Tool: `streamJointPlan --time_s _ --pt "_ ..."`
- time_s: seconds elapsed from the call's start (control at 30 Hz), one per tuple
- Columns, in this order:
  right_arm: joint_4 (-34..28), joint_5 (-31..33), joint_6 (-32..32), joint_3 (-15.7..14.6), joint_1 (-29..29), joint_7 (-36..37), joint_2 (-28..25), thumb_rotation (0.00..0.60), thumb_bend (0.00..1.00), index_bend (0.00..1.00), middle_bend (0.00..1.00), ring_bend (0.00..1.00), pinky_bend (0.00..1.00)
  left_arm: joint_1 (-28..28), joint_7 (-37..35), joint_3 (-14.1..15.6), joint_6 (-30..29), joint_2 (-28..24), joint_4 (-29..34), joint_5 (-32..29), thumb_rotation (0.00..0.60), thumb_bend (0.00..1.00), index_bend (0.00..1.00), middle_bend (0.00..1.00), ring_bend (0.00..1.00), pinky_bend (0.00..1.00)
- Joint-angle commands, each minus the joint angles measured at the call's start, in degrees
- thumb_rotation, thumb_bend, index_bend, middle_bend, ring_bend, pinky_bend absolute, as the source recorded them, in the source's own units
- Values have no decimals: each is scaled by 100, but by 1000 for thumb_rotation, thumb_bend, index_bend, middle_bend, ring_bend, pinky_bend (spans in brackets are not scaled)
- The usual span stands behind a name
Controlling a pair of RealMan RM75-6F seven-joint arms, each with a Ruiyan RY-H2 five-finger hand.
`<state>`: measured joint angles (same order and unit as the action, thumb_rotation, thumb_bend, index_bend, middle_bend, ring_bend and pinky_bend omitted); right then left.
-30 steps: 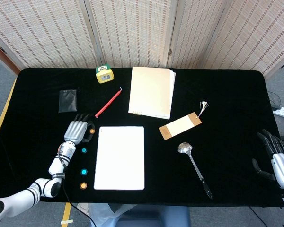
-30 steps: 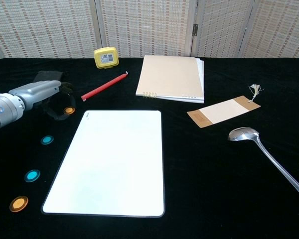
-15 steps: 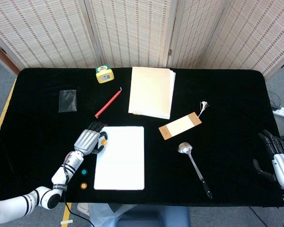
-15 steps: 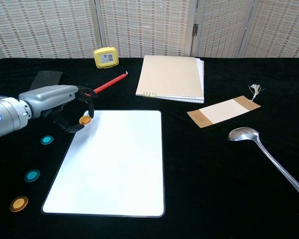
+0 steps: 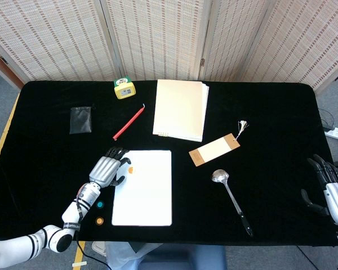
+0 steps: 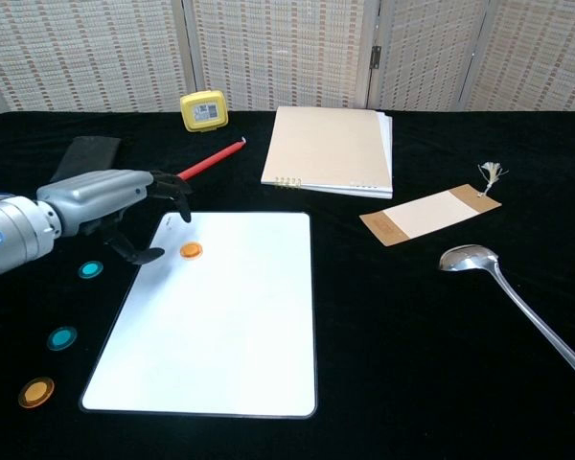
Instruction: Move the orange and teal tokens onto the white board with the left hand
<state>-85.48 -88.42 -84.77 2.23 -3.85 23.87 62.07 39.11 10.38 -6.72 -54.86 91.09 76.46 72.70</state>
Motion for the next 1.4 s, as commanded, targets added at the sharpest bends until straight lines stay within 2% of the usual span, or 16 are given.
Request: streamJointPlan --time_s 0.03,0.33,0.5,0.7,1.4 --pt "-20 -19 4 -4 -10 -17 3 600 483 0 0 5 0 -250 -204 269 -434 -405 334 518 600 411 401 141 27 0" --pt "-151 -143 -30 -12 -53 -130 -16 600 483 0 0 5 0 -891 -803 1127 -1508 -1168 712 1891 600 411 429 141 27 0" --pt "-210 -183 -44 -25 -61 -175 -22 600 483 0 0 7 0 -1259 -863 1545 -1991 -1212 597 2431 600 411 439 141 27 0" --pt "-204 -225 -29 -39 -90 -173 7 600 483 0 0 7 0 -1613 -672 1885 -2164 -1074 439 2713 600 411 444 141 27 0" --pt "-109 -247 -62 -76 -94 -76 25 600 483 0 0 11 0 -1901 -511 1970 -1763 -749 363 2680 600 409 437 141 17 0"
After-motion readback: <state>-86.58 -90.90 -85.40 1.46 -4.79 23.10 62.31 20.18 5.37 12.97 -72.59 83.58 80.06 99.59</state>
